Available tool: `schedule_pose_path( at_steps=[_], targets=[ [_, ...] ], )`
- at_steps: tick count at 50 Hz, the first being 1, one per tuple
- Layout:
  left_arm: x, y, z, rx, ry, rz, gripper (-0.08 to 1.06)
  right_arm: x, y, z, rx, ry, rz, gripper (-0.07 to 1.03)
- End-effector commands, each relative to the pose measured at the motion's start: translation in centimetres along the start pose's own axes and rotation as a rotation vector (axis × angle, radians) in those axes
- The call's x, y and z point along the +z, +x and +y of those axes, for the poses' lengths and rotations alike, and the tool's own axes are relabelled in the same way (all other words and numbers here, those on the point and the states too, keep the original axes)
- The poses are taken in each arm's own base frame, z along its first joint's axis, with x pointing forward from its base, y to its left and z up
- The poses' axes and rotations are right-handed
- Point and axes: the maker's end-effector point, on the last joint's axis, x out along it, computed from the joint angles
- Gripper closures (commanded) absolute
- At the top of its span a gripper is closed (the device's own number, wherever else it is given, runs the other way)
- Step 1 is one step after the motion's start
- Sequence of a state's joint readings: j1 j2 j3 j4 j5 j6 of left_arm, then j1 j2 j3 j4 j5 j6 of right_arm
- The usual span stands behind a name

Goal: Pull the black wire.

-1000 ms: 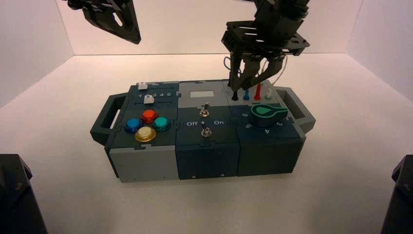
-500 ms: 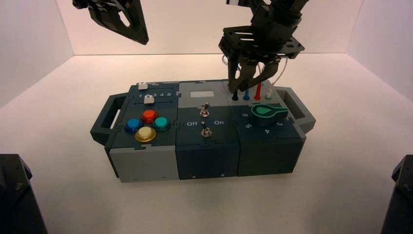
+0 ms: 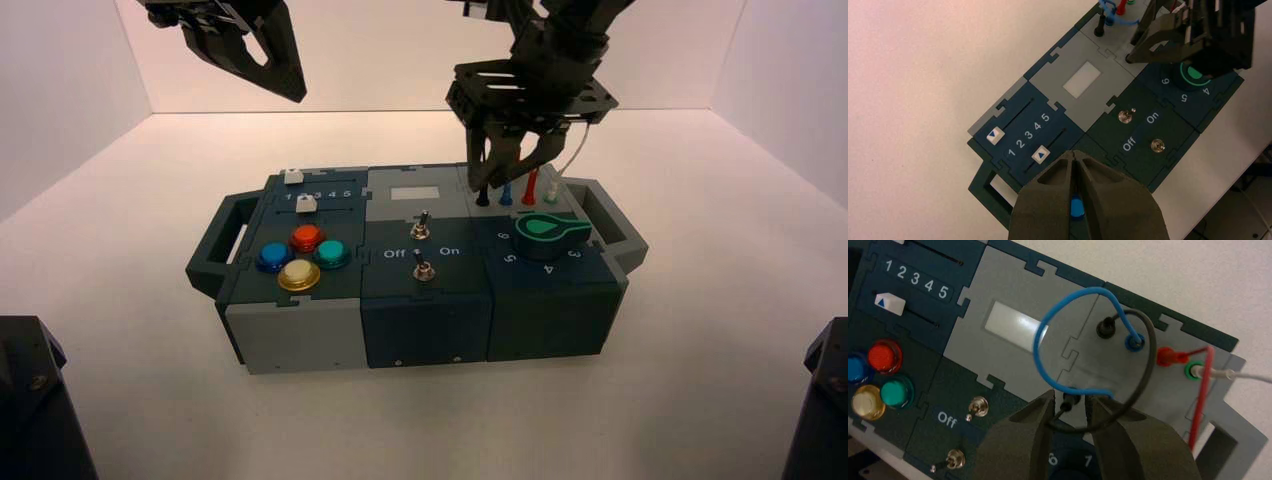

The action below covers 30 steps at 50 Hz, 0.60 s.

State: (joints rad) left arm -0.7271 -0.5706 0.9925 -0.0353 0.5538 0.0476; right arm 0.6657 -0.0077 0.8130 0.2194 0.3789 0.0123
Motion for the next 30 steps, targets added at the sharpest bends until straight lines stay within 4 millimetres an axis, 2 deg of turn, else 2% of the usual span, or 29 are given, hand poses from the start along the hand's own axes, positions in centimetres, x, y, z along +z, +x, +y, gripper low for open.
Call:
schedule_pose_path(
  at_steps=[1, 6, 15, 22, 30],
  targets=[
    [0.6, -0.4, -0.1, -0.004, 0.008, -0.023, 1.01, 1.7, -0.4, -0.4, -0.004, 0.011, -0.042, 0.62],
    [0.6, -0.4, -0.1, -0.002, 0.008, -0.023, 1.01, 1.6, -0.2, -0.5, -0.005, 0.01, -0.038, 0.65],
    [0.6, -0.3, -0.1, -0.003, 0.009, -0.021, 1.01, 1.2, 0.0, -0.5, -0.007, 0.013, -0.017, 1.0],
    [0.8, -0.4, -0.1, -0.002, 0.008, -0.025, 1.01, 1.3, -0.4, -0.5, -0.005, 0.019, -0.02, 0.99],
    [0.6, -0.3, -0.1, -0.002, 0.01, -0.02, 1.01, 2.7, -2.3, 0.1, 0.012, 0.019, -0.082, 0.99]
  ],
)
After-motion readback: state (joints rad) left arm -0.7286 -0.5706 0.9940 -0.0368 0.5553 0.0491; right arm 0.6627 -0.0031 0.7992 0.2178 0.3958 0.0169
